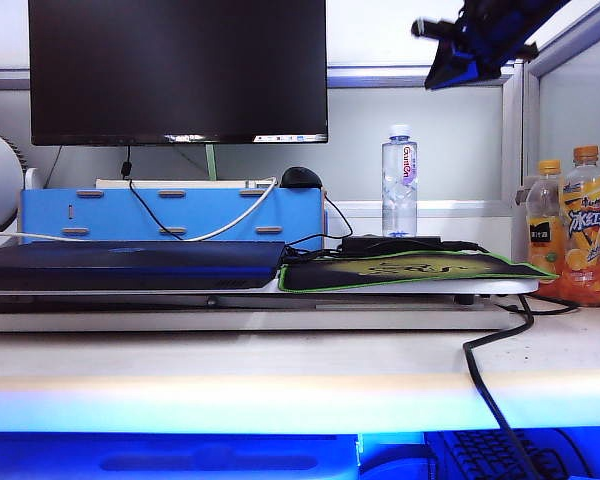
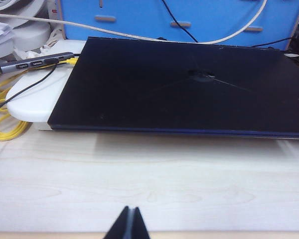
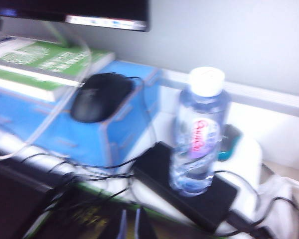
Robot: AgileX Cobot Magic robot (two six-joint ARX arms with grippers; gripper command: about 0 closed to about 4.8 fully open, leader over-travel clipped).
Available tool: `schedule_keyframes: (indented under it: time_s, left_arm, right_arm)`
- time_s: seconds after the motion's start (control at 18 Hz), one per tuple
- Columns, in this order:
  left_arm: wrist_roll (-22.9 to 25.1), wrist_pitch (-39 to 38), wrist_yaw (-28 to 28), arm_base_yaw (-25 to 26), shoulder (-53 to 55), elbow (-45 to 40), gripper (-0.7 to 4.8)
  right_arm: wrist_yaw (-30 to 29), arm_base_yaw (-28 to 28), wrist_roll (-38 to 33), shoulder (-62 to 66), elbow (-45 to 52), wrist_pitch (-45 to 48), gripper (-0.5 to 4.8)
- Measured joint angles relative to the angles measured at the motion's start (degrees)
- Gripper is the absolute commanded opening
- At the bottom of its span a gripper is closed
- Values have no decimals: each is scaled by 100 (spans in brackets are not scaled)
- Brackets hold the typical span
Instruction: Pick up the mineral water bottle and place it on the laptop.
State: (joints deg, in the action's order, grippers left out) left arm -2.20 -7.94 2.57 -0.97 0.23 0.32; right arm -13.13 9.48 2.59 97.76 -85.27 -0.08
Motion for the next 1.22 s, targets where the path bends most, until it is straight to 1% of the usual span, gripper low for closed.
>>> schedule_keyframes:
  time_s: [0.11,0.33,0.5,0.55,0.61,0.66,0.78,0.89,1.05,1.11,1.22]
  left_arm:
    - [0,0,0,0,0,0,-2]
    - [0,0,0,0,0,0,-2]
    - [0,0,0,0,0,0,-2]
    - [0,0,0,0,0,0,-2]
    - [0,0,-2,0,0,0,-2]
    - [0,0,0,0,0,0,-2]
    - [0,0,0,0,0,0,-2]
    - [0,0,-2,0,0,0,-2]
    - [0,0,0,0,0,0,-2]
    - [0,0,0,0,0,0,-2]
    - [0,-2,0,0,0,0,-2]
  right_arm:
    - [223,-7,2,352,-385,48,55]
    - [262,-4,2,1025,-1067,70,55]
    - [286,-7,28,1405,-1261,68,57]
    - [289,-4,52,1530,-1331,72,130]
    - [297,-7,74,1648,-1384,68,360]
    - [304,-7,149,1746,-1392,48,479]
    - [302,0,352,1838,-1392,-118,479]
    - [297,2,627,1834,-1394,-44,479]
    - [188,2,949,1836,-1399,315,479]
    - [98,4,970,1843,-1399,573,479]
    - [144,20,975,1875,-1419,1071,479]
